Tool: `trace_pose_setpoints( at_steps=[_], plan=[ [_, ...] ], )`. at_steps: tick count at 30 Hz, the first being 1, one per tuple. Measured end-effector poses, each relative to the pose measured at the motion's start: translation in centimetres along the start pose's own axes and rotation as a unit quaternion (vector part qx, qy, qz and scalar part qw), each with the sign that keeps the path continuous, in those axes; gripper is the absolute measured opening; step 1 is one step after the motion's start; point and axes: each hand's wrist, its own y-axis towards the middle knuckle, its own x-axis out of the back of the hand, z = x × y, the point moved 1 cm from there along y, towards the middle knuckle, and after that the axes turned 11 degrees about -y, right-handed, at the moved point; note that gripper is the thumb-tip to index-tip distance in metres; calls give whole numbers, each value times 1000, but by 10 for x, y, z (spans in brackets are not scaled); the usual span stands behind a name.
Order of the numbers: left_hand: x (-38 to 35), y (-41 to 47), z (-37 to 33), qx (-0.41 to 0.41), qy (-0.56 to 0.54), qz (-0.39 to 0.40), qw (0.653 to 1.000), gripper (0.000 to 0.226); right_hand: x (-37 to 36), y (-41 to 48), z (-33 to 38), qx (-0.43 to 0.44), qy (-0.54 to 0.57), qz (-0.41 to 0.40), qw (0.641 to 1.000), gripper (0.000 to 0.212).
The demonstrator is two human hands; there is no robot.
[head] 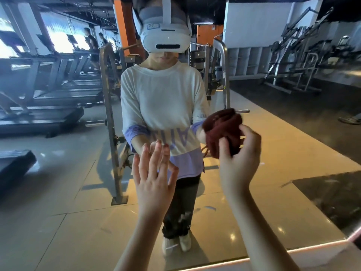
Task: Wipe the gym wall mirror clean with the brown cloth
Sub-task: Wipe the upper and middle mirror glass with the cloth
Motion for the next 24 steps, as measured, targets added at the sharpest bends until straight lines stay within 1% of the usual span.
trace_pose_setpoints(
  at_steps=[2, 3, 4, 5, 6, 8, 9, 10, 11, 13, 14, 15, 16, 17, 19, 21, 23, 24],
  plan=[
    [-1, 0, -1, 3, -2, -5, 1000, 64, -4, -11, 4, 84, -31, 23, 996, 38],
    [-3, 0, -2, 5, -3, -10, 1000, 62, -4, -10, 2, 110, -44, 29, 993, 38],
    [-4, 1, -4, 6, -5, -15, 1000, 61, -2, -5, -2, 116, -52, 26, 991, 36],
    [-4, 1, -6, 7, -7, -20, 1000, 60, 2, 3, -6, 100, -57, 15, 993, 36],
    [-5, 2, -8, 9, -10, -23, 1000, 60, 7, 11, -13, 60, -53, 0, 997, 37],
    [-4, 3, -10, 19, -20, -26, 999, 62, 15, 23, -23, -48, -18, -26, 998, 42],
    [-3, 5, -12, 19, -28, -29, 999, 61, 17, 23, -25, -78, -16, -39, 996, 43],
    [-2, 7, -15, 10, -38, -31, 999, 60, 16, 20, -24, -75, -28, -48, 996, 43],
    [-2, 11, -18, -9, -49, -27, 998, 59, 14, 14, -22, -45, -42, -49, 997, 42],
    [-5, 18, -27, -55, -64, -5, 996, 58, 6, -1, -19, 57, -76, -27, 995, 40],
    [-8, 21, -32, -69, -64, 9, 996, 59, 4, -7, -21, 107, -96, -16, 989, 38],
    [-12, 22, -35, -73, -60, 18, 995, 60, 3, -7, -25, 134, -111, -11, 985, 37],
    [-16, 22, -37, -73, -54, 20, 996, 61, 5, -5, -30, 130, -117, -14, 985, 37],
    [-20, 22, -37, -73, -47, 17, 996, 61, 8, 0, -37, 96, -112, -23, 989, 36],
    [-24, 19, -35, -79, -37, 9, 996, 60, 16, 10, -50, -7, -89, -52, 995, 34],
    [-25, 18, -34, -83, -35, 10, 996, 60, 20, 11, -58, -73, -80, -64, 992, 33],
    [-25, 18, -36, -74, -35, 10, 997, 62, 16, 0, -55, -78, -77, -42, 993, 33],
    [-26, 18, -37, -66, -32, 8, 997, 64, 14, -10, -52, -59, -76, -20, 995, 32]
  ],
)
